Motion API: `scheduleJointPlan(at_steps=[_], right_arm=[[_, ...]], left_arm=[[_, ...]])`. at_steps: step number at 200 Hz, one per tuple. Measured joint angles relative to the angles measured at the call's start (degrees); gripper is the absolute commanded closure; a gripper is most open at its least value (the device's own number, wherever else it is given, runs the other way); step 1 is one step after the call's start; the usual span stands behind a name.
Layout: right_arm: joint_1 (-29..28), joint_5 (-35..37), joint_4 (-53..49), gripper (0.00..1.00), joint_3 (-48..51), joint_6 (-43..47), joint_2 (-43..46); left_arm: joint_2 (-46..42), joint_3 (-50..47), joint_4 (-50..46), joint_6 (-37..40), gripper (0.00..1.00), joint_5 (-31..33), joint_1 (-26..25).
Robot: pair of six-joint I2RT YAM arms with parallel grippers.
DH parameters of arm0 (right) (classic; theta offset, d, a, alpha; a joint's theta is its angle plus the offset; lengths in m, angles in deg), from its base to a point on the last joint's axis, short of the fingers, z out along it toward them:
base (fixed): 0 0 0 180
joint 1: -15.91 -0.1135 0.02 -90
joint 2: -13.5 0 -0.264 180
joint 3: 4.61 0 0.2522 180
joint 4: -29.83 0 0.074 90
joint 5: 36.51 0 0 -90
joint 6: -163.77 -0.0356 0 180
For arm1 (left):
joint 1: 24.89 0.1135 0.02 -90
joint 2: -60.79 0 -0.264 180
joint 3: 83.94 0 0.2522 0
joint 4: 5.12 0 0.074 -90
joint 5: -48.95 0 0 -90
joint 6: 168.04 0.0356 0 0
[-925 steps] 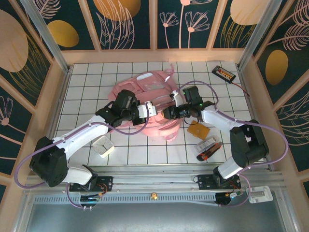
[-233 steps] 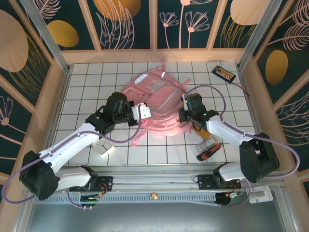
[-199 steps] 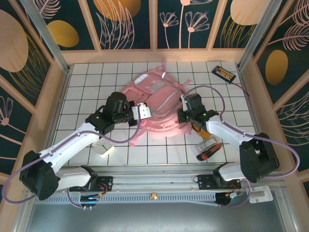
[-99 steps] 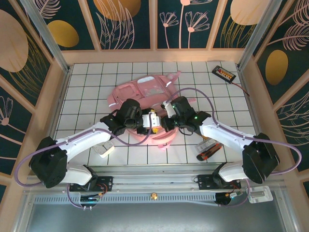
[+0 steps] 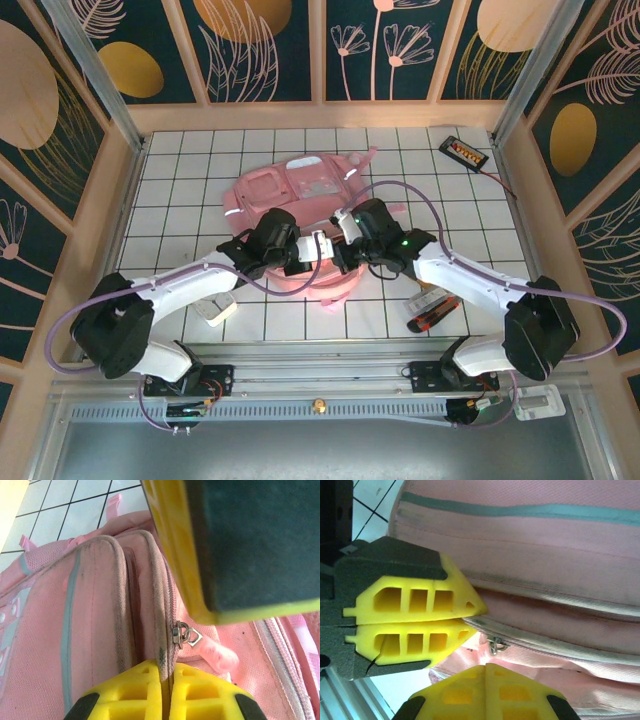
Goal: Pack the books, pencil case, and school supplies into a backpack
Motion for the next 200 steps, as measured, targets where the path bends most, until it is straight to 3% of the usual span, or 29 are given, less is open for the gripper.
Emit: scheduleJointPlan(at_steps=[36, 54, 64, 107, 200], right_arm=[[0.4, 5.5, -3.4, 1.0, -1.3, 1.4, 0.0], [1.1, 3.8, -2.9, 0.65, -1.1, 0.4, 0.0], [1.2, 1.9, -0.9, 0.58, -0.2, -0.6, 0.0], [1.0, -6.2, 8.6, 0.57, 5.7, -6.0, 0.0], [2.6, -12.1, 23.0, 0.58, 12.4, -10.8, -3.1]], left_arm=[[-1.5, 0.0, -2.2, 1.5, 1.0, 1.1, 0.0], [-2.1, 0.2, -3.3, 1.8, 1.0, 1.0, 0.1], [-2.1, 0.5, -3.9, 1.7, 1.0, 0.6, 0.1], [-2.1, 1.6, -5.0, 1.5, 1.0, -0.9, 0.5], [-2.1, 3.1, -7.9, 0.2, 1.0, -3.0, 0.5]])
